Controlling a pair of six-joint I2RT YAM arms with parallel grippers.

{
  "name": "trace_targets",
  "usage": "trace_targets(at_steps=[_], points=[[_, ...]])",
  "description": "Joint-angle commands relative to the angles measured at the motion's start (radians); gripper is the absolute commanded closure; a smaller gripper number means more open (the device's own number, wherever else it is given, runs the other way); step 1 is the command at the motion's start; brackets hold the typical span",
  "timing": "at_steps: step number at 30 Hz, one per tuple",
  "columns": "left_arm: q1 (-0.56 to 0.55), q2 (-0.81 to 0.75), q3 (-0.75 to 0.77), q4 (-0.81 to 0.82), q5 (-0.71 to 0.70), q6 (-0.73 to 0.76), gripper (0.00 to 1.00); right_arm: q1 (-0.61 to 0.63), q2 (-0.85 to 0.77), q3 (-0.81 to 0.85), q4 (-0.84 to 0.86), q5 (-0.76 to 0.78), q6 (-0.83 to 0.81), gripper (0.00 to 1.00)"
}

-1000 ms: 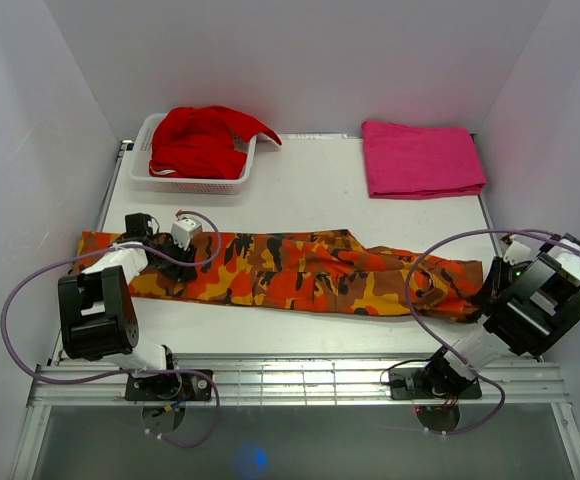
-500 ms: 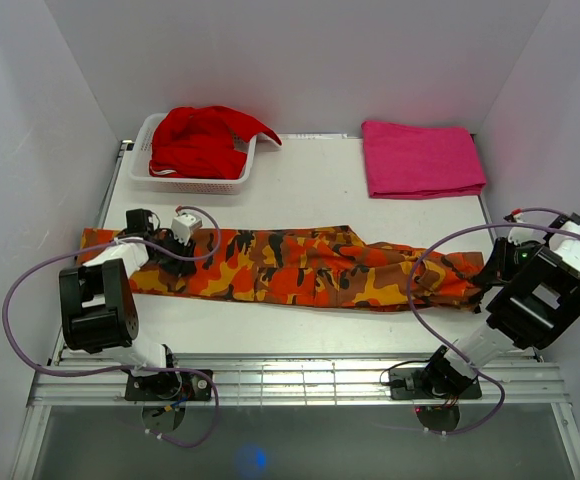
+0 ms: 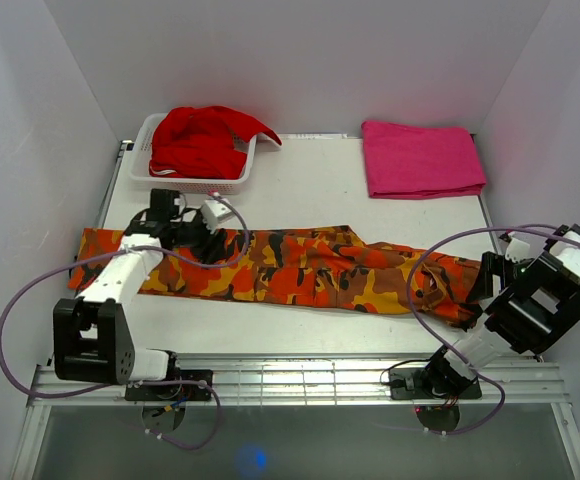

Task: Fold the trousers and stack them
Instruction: Fold the trousers

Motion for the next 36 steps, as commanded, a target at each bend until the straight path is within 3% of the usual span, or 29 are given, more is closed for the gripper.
trace_targets(at_steps=[1,3,6,8,10,12,15,18,19,21,28,36], points=[[-0.263,-0.067,0.054,0.116,0.032,-0.087,0.37,-0.027,-0.002,-0.052,-0.026,0.027,0.068,0.17],[-0.394,-0.05,0.048,0.281,-0.066,-0.122,0.36,-0.043,0.013,-0.076,-0.009,-0.014,0.107,0.16],[-0.712,0.031,0.024,0.521,-0.233,-0.089,0.36,-0.062,0.027,-0.085,0.009,-0.054,0.152,0.11],[-0.803,0.135,0.036,0.716,-0.289,-0.074,0.36,-0.073,0.035,-0.088,0.009,-0.067,0.167,0.1],[-0.897,0.227,0.077,0.8,-0.297,-0.046,0.35,-0.079,0.038,-0.101,0.014,-0.062,0.168,0.09],[-0.937,0.37,0.152,0.921,-0.272,-0.046,0.34,-0.08,0.058,-0.111,0.006,-0.073,0.158,0.09],[-0.986,0.528,0.254,1.033,-0.223,-0.055,0.32,-0.08,0.114,-0.122,0.005,-0.1,0.128,0.19],[-1.034,0.62,0.286,1.147,-0.171,-0.041,0.3,-0.08,0.142,-0.115,-0.003,-0.152,0.089,0.34],[-1.044,0.634,0.286,1.174,-0.148,-0.035,0.29,-0.08,0.145,-0.113,-0.009,-0.163,0.079,0.45],[-1.077,0.657,0.294,1.225,-0.133,-0.015,0.28,-0.08,0.145,-0.102,-0.033,-0.192,0.049,0.58],[-1.144,0.714,0.309,1.33,-0.114,0.025,0.25,-0.076,0.113,-0.038,-0.083,-0.263,0.003,0.92],[-1.178,0.809,0.392,1.376,-0.143,0.084,0.22,-0.062,0.05,-0.016,-0.084,-0.327,-0.024,0.92]])
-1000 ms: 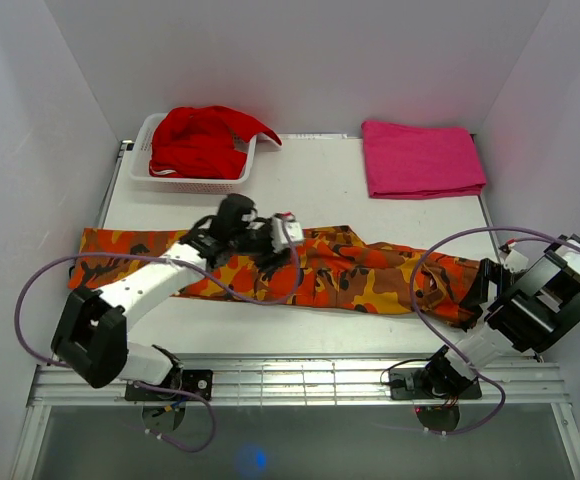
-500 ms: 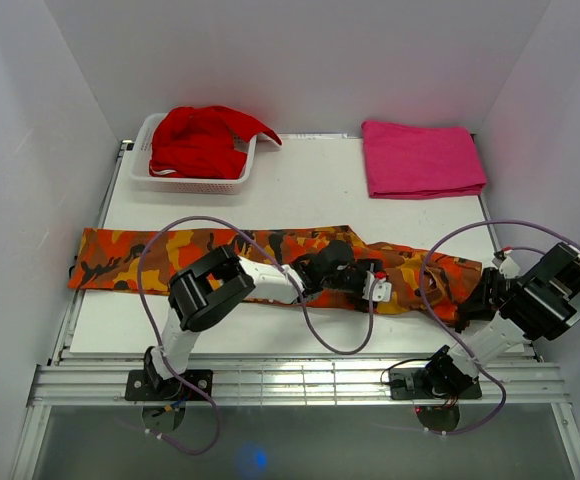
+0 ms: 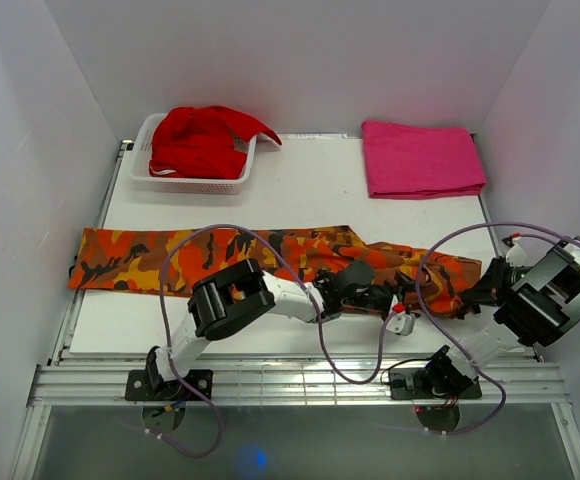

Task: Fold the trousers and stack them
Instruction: Fold the trousers

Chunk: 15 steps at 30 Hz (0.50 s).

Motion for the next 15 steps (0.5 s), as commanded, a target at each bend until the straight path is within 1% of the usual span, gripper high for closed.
trace_targets(at_steps=[1,6,9,15], points=[[0.0,0.042,0.062,0.039,0.007,0.046,0.22,0.007,-0.042,0.053,-0.022,-0.088,-0.045,0.92],[-0.001,0.094,0.103,0.037,0.05,0.085,0.23,0.029,-0.028,0.065,-0.022,-0.115,-0.056,0.92],[-0.006,0.12,0.14,0.016,0.051,0.099,0.24,0.029,-0.018,0.07,-0.022,-0.13,-0.066,0.92],[-0.007,0.214,0.241,-0.003,-0.012,0.119,0.25,0.049,-0.027,0.07,-0.024,-0.165,-0.092,0.92]])
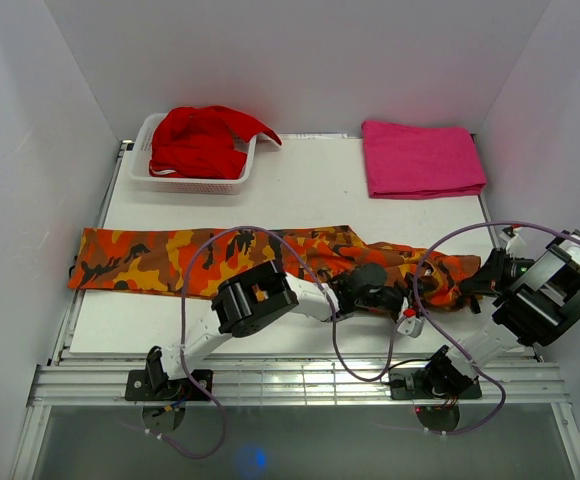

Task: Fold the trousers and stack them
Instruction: Fold the trousers

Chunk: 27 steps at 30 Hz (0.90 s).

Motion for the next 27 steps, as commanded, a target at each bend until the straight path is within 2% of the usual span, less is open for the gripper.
trace_targets(at_steps=[1,3,6,7,9,11,12,14,15,16,17,23,27], points=[[-0.005,0.021,0.066,-0.01,-0.026,0.035,0.26,0.018,-0.016,0.033,-0.016,-0.062,-0.041,0.92],[-0.005,0.041,0.076,0.0,-0.049,0.036,0.27,0.028,-0.014,0.035,-0.016,-0.064,-0.043,0.92],[-0.005,0.059,0.095,0.009,-0.078,0.038,0.43,0.034,-0.016,0.035,-0.016,-0.065,-0.041,0.92],[-0.005,0.061,0.098,0.015,-0.084,0.038,0.52,0.034,-0.017,0.038,-0.016,-0.064,-0.041,0.92],[-0.005,0.059,0.099,0.03,-0.095,0.038,0.62,0.034,-0.017,0.042,-0.016,-0.062,-0.038,0.89],[-0.005,0.055,0.089,0.052,-0.106,0.032,0.75,0.032,-0.005,0.07,-0.015,-0.055,-0.012,0.75],[-0.005,0.047,0.084,0.061,-0.127,0.029,0.78,0.028,0.002,0.084,-0.015,-0.053,0.0,0.54],[-0.005,0.036,0.066,0.095,-0.161,0.018,0.88,0.006,0.021,0.142,-0.015,-0.053,0.032,0.34],[-0.004,0.032,0.063,0.101,-0.179,0.016,0.91,0.0,0.027,0.162,-0.016,-0.05,0.04,0.18],[-0.004,0.02,0.058,0.111,-0.211,0.015,0.95,-0.003,0.039,0.182,-0.016,-0.029,0.048,0.1],[-0.004,0.015,0.052,0.121,-0.227,0.013,1.0,-0.005,0.044,0.209,-0.016,-0.013,0.061,0.07],[0.01,0.012,0.05,0.193,-0.345,0.013,1.0,-0.005,0.056,0.162,-0.016,0.031,0.08,0.01],[0.015,0.029,0.076,0.243,-0.42,0.019,1.0,0.002,0.078,0.107,-0.016,0.025,0.072,0.09]])
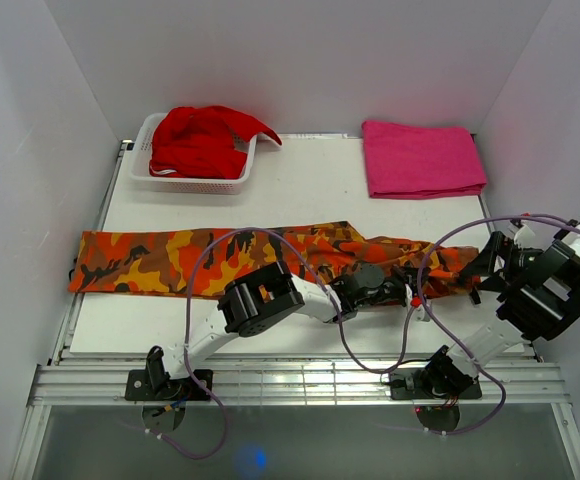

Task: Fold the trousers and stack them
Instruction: Fold the trousers

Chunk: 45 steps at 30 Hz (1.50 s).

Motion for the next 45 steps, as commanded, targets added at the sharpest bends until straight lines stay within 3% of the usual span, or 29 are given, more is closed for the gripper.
trace_targets(at_steps=[1,13,22,29,35,45], points=[[0.011,-0.037,0.029,0.11,-0.118,0.003,1.0,0.0,0.034,-0.033,-0.006,-0.005,0.006,0.09],[0.013,-0.01,0.049,0.196,-0.181,-0.027,1.0,0.058,0.194,0.075,-0.006,-0.198,0.067,0.1],[0.016,-0.007,0.037,0.239,-0.175,-0.009,1.0,0.086,0.197,0.093,-0.004,-0.352,0.099,0.1],[0.025,-0.007,0.04,0.268,-0.184,-0.001,1.0,0.089,0.203,0.15,0.0,-0.396,0.142,0.1],[0.06,0.029,0.097,0.254,-0.252,0.008,1.0,0.089,0.159,0.23,0.0,-0.329,0.214,0.1],[0.094,0.093,0.171,0.36,-0.332,-0.003,1.0,0.088,0.209,0.139,0.048,-0.335,0.348,0.1]])
